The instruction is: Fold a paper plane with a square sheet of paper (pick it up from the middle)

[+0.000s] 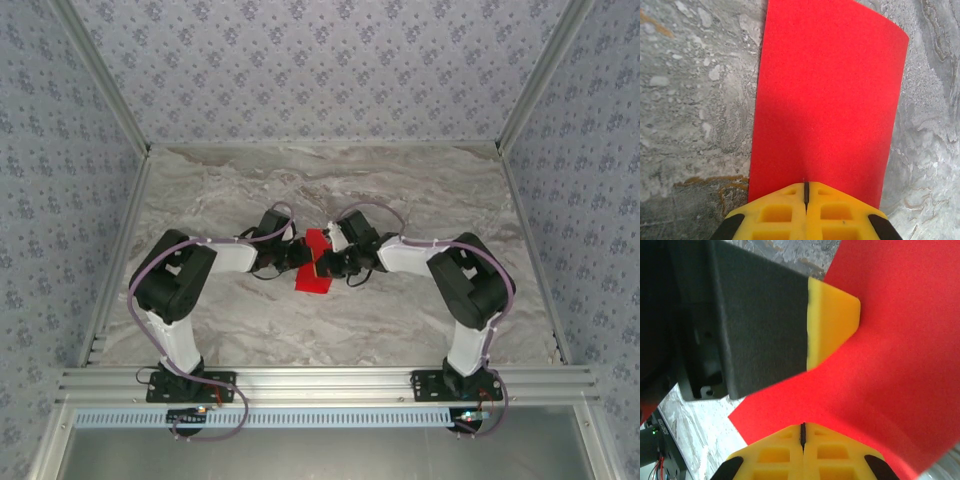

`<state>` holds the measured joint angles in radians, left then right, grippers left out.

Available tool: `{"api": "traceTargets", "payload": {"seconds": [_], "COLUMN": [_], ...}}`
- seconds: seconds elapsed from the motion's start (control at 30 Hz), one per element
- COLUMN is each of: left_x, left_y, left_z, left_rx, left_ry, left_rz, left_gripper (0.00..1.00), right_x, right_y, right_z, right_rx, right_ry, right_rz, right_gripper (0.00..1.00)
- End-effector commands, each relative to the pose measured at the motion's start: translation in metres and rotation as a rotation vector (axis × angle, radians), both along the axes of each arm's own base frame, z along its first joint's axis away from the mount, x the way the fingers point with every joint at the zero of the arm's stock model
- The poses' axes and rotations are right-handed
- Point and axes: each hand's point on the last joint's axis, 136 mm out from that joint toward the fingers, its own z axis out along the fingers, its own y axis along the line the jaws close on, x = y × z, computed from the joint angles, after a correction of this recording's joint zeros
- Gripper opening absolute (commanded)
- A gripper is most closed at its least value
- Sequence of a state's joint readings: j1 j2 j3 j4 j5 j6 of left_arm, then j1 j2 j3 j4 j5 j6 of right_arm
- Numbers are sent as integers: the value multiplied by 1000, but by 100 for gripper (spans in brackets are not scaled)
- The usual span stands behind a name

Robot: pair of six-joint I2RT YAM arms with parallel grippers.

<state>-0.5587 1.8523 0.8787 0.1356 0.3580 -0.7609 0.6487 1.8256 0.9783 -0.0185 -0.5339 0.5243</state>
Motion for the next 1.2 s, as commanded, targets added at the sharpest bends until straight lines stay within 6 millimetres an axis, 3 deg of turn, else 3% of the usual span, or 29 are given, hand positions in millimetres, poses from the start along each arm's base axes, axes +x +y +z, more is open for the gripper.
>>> {"api": "traceTargets", "payload": {"seconds": [0.0, 0.43, 0.73, 0.83, 1.0, 1.07, 1.17], "left_x": [-73, -74, -79, -77, -73, -71, -68], "left_y": [76, 83, 89, 86, 82, 80, 78], "left_z": [-91, -96, -99, -95, -90, -88, -87], "left_rx": [360, 408, 418, 403, 387, 380, 371], "left_ry": [307, 319, 322, 311, 289, 283, 274], "left_rz": [69, 102, 116, 106, 92, 89, 90], "left_gripper": [0, 0, 0, 0, 0, 0, 0], "right_x": [-2, -52, -91, -77, -23, -2, 19], "right_y": [3, -22, -67, -64, -40, -34, -24], "right_z": [-12, -39, -58, -41, 21, 28, 16], "right_rx": [-3, -68, -159, -116, -15, -3, -10], "right_ry": [52, 190, 263, 222, 16, -27, -19], "right_rz": [-5, 102, 95, 57, 11, -15, -32], "right_gripper": [0, 0, 0, 0, 0, 0, 0]}}
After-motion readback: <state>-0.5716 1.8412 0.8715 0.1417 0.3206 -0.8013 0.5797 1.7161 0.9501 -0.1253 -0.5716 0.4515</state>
